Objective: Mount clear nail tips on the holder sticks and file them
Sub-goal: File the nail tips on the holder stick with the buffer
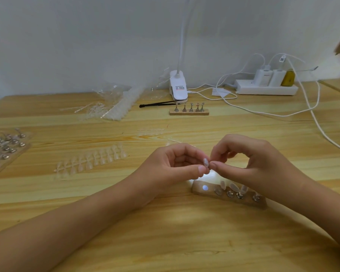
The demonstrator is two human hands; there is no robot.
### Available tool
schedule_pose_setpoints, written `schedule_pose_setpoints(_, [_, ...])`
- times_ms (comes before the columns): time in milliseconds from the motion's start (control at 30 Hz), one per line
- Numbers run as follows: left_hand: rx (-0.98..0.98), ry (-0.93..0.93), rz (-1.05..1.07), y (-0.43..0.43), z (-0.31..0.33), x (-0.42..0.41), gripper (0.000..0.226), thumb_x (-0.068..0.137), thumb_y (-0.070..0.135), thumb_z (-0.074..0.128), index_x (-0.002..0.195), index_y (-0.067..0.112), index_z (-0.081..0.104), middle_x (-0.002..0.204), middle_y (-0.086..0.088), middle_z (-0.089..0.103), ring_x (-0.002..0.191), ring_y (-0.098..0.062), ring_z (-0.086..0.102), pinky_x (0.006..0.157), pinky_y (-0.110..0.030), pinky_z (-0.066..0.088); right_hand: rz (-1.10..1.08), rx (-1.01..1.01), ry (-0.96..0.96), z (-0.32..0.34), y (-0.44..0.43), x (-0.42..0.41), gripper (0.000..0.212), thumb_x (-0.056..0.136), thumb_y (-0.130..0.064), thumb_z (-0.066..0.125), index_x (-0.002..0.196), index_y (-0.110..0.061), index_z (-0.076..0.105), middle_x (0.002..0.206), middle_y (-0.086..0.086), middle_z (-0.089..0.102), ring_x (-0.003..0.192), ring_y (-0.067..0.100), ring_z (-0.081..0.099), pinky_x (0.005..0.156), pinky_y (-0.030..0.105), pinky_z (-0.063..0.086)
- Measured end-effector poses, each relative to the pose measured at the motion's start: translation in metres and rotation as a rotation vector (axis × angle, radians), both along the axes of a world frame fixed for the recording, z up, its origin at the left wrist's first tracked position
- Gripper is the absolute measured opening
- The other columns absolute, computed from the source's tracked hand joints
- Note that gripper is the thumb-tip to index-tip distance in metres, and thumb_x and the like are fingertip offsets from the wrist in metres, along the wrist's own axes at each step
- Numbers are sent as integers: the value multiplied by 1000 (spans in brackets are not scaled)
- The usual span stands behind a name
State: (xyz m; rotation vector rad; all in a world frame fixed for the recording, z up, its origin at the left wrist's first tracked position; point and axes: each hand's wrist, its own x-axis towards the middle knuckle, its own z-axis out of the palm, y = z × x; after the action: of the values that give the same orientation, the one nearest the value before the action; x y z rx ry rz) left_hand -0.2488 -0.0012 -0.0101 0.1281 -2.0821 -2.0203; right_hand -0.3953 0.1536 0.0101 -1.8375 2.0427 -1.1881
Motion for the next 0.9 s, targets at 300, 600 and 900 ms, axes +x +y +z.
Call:
schedule_pose_setpoints(300, [-452,-5,128,9,-7,5,6,86,25,76,89,27,71,68,16,59,62,1,51,60,-17,43,82,213,-18,5,6,-9,13,84,-47,61,87,-37,68,88,-17,68,93,10,65,84,27,50])
schedule_pose_setpoints(600, [-921,2,153,7,-9,5,16,79,40,75,87,29,67,74,18,56,80,-9,54,74,-25,41,177,479,205,9,14,-8,30,73,-61,65,93,-43,50,109,-23,47,111,4,48,86,24,46])
schedule_pose_setpoints(900, [-1068,-8,216,2,-12,1,39,78,63,56,95,32,70,98,18,58,96,-6,48,88,-31,40,82,390,310,8,10,4,28,85,-32,65,79,-43,39,92,-23,45,97,5,49,84,31,46])
